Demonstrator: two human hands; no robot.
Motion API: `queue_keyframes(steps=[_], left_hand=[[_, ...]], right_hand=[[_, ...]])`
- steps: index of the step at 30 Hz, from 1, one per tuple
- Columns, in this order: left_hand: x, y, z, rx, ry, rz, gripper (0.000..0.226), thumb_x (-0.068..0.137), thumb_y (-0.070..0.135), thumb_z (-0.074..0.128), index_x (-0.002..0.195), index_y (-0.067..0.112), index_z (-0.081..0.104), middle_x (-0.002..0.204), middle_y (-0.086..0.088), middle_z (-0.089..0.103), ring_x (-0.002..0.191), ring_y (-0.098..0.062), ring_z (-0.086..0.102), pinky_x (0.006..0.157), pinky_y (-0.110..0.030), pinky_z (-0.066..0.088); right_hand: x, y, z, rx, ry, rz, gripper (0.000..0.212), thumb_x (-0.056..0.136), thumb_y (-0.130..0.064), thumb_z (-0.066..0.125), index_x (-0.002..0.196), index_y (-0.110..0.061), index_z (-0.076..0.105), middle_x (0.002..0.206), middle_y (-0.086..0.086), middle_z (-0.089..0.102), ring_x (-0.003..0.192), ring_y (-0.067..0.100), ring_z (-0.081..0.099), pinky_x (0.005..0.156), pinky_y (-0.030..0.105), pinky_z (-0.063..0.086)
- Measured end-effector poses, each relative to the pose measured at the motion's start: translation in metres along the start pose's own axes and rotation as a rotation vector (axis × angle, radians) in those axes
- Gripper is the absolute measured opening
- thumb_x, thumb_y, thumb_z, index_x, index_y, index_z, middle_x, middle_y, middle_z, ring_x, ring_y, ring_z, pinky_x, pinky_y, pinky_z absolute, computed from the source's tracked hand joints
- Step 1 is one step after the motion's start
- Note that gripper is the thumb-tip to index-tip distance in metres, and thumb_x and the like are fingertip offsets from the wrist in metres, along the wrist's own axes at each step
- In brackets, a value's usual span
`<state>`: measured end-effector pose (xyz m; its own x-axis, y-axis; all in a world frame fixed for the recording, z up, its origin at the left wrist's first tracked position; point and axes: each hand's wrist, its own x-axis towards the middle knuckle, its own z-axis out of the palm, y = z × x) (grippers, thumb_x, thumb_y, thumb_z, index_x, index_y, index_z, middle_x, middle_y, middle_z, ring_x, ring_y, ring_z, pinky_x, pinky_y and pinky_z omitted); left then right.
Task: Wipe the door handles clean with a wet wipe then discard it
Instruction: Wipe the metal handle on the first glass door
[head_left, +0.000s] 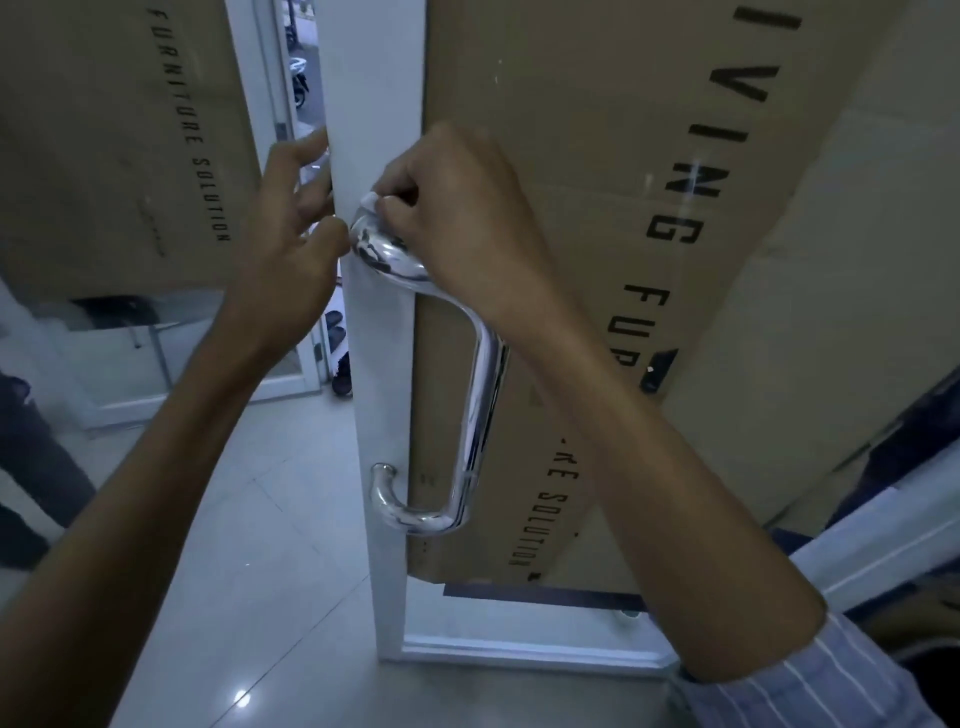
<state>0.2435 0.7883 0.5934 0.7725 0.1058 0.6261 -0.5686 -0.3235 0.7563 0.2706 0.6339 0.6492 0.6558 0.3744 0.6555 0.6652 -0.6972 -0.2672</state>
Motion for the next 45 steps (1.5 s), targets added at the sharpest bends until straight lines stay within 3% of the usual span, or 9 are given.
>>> queue_keyframes(steps=[11, 18, 22, 26, 32, 35, 39, 41, 45], left_hand=[[-0.015, -0.002, -0.011, -0.013, -0.019, 0.053, 0.053, 0.104, -0.001, 0.030, 0.155, 0.012, 0.035, 0.155, 0.004, 0.052, 0.136, -0.013, 0.057, 0.108, -0.046, 0.052], [-0.014, -0.006, -0.012, -0.004, -0.046, 0.049, 0.047, 0.111, 0.006, 0.030, 0.156, 0.019, 0.035, 0.130, 0.046, 0.055, 0.127, 0.000, 0.058, 0.092, -0.023, 0.057], [-0.015, -0.005, -0.013, -0.020, -0.023, 0.053, 0.043, 0.115, 0.022, 0.031, 0.158, 0.023, 0.037, 0.143, 0.029, 0.053, 0.130, 0.000, 0.057, 0.103, -0.030, 0.054], [-0.014, -0.011, -0.017, 0.003, -0.064, 0.087, 0.046, 0.115, 0.028, 0.030, 0.161, 0.022, 0.033, 0.155, 0.017, 0.045, 0.144, -0.006, 0.047, 0.117, -0.041, 0.045], [-0.014, -0.014, -0.020, -0.022, -0.093, 0.108, 0.052, 0.115, 0.037, 0.020, 0.162, 0.020, 0.031, 0.162, 0.007, 0.042, 0.149, -0.008, 0.041, 0.122, -0.041, 0.038], [-0.018, -0.016, -0.023, 0.148, 0.067, 0.168, 0.046, 0.114, 0.039, 0.026, 0.150, 0.020, 0.047, 0.151, 0.005, 0.053, 0.140, -0.011, 0.050, 0.117, -0.038, 0.043], [-0.020, -0.017, -0.029, 0.228, 0.101, 0.292, 0.042, 0.115, 0.032, 0.027, 0.127, 0.016, 0.063, 0.125, -0.006, 0.066, 0.119, -0.017, 0.061, 0.102, -0.039, 0.050], [-0.021, -0.017, -0.032, 0.241, 0.021, 0.294, 0.046, 0.116, 0.029, 0.025, 0.125, 0.014, 0.067, 0.121, -0.001, 0.069, 0.115, -0.011, 0.064, 0.098, -0.032, 0.052], [-0.025, -0.018, -0.033, 0.224, -0.047, 0.278, 0.044, 0.116, 0.023, 0.025, 0.126, 0.017, 0.067, 0.121, 0.005, 0.069, 0.115, -0.001, 0.064, 0.098, -0.019, 0.047]], right_hand=[[-0.015, -0.013, -0.039, 0.016, -0.236, -0.113, 0.022, 0.095, -0.014, 0.065, 0.096, -0.019, 0.086, 0.080, -0.002, 0.078, 0.079, 0.006, 0.067, 0.059, 0.015, 0.042], [-0.028, -0.022, -0.040, -0.025, -0.209, -0.119, 0.025, 0.098, -0.013, 0.062, 0.107, -0.019, 0.085, 0.101, -0.002, 0.081, 0.091, 0.004, 0.068, 0.076, 0.014, 0.050], [-0.025, -0.026, -0.039, -0.037, -0.205, -0.118, 0.026, 0.099, -0.013, 0.061, 0.109, -0.017, 0.084, 0.103, -0.001, 0.081, 0.090, 0.005, 0.068, 0.075, 0.012, 0.049], [-0.035, -0.033, -0.035, -0.110, -0.186, -0.117, 0.028, 0.096, -0.012, 0.058, 0.101, -0.017, 0.085, 0.085, -0.002, 0.079, 0.058, 0.003, 0.056, 0.057, 0.008, 0.037], [-0.048, -0.051, -0.029, -0.192, -0.206, -0.061, 0.044, 0.106, -0.048, 0.055, 0.077, -0.017, 0.063, 0.064, -0.003, 0.057, 0.052, 0.009, 0.047, 0.051, 0.024, 0.028], [-0.059, -0.052, -0.027, -0.259, -0.203, -0.069, 0.041, 0.108, -0.051, 0.049, 0.093, -0.019, 0.071, 0.069, -0.005, 0.061, 0.058, 0.009, 0.053, 0.051, 0.023, 0.030], [-0.060, -0.052, -0.022, -0.324, -0.196, -0.077, 0.036, 0.111, -0.045, 0.042, 0.106, -0.022, 0.069, 0.074, -0.011, 0.054, 0.060, 0.003, 0.042, 0.063, 0.031, 0.043], [-0.067, -0.054, -0.025, -0.382, -0.214, -0.060, 0.038, 0.112, -0.045, 0.039, 0.126, -0.025, 0.068, 0.105, -0.010, 0.071, 0.080, 0.008, 0.055, 0.071, 0.029, 0.045], [-0.069, -0.055, -0.026, -0.416, -0.218, -0.071, 0.046, 0.112, -0.046, 0.037, 0.143, -0.023, 0.062, 0.143, -0.004, 0.066, 0.123, 0.025, 0.063, 0.119, 0.044, 0.040]])
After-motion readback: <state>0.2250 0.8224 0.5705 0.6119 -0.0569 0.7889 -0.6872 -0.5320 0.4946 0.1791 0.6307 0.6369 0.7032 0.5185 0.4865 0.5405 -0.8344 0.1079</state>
